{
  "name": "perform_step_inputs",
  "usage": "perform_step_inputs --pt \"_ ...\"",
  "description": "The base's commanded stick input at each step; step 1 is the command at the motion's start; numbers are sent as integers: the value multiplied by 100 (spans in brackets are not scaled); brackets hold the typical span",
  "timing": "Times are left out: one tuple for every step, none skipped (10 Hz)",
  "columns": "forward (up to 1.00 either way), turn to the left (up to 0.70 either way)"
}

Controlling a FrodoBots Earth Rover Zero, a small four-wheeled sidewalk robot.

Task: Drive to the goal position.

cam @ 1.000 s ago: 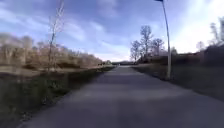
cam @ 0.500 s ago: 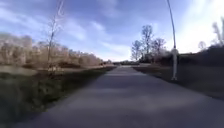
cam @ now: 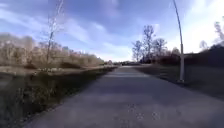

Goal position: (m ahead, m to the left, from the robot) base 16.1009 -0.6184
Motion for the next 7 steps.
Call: perform_step_inputs --pt "100 0" --pt "100 0" --pt "100 0" --pt "100 0" --pt "100 0" --pt "100 0" --pt "100 0"
